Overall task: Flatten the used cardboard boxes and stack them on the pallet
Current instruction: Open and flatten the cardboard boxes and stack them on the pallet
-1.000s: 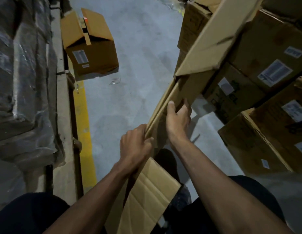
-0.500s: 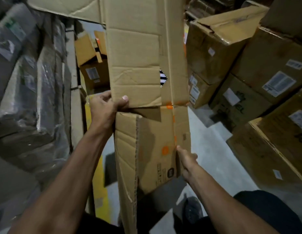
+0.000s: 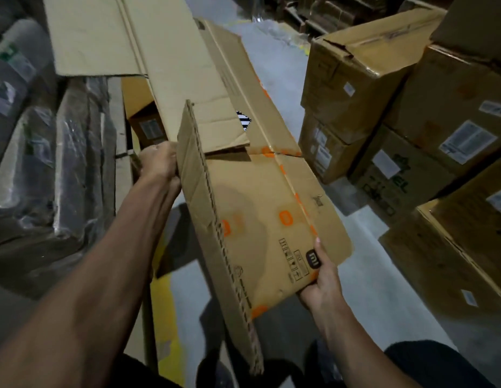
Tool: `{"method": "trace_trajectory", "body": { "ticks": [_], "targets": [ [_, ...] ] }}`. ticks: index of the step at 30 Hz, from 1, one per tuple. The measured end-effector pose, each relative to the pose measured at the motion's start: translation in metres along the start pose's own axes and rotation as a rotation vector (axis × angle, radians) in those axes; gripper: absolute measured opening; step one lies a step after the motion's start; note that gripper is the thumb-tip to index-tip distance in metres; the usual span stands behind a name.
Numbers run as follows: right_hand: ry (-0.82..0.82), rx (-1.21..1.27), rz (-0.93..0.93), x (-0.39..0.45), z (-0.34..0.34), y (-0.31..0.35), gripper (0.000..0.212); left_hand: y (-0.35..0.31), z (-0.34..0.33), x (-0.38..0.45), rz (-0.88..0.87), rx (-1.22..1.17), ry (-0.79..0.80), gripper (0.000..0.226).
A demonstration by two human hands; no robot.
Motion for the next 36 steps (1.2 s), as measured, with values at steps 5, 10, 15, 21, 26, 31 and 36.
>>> {"method": "trace_trajectory", "body": {
  "ticks": [5, 10, 15, 21, 26, 31, 36],
  "targets": [
    [0.091, 0.091, 0.008, 0.005, -0.010, 0.012, 0.045, 0.011, -0.023, 0.036, 0.122, 0.161, -0.070, 0.020],
    [0.112, 0.037, 0.012, -0.011, -0.036, 0.045, 0.052, -0.003, -0.049, 0.042, 0.328, 0.159, 0.080, 0.016],
    [0.013, 0.069, -0.026, -0.071, -0.079, 0.066, 0.089, -0.059, -0.066, 0.031, 0.367, 0.046, 0.082, 0.022],
    [-0.139, 0.184, -0.074, -0.176, -0.153, 0.101, 0.038, -0.213, -0.082, -0.101, 0.390, 0.114, 0.307, 0.040],
    [-0.203, 0.201, -0.035, -0.235, -0.205, 0.132, 0.040, -0.300, -0.055, -0.169, 0.202, 0.157, 0.324, 0.015],
    [-0.220, 0.206, -0.024, -0.258, -0.255, 0.143, 0.032, -0.336, -0.019, -0.205, 0.056, 0.147, 0.179, 0.012],
    [-0.166, 0.169, -0.007, -0.269, -0.295, 0.145, 0.039, -0.329, -0.011, -0.233, 0.191, 0.156, 0.250, 0.027]
  ]
}}
Point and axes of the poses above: each hand's wrist, its own x-axis towards the middle knuckle, its own z-axis out of the back of the hand, y = z × x, the point moved 4 cm from there along x, towards the middle knuckle, and after that the axes turned 4 degrees about -z, right-handed, at the moved point
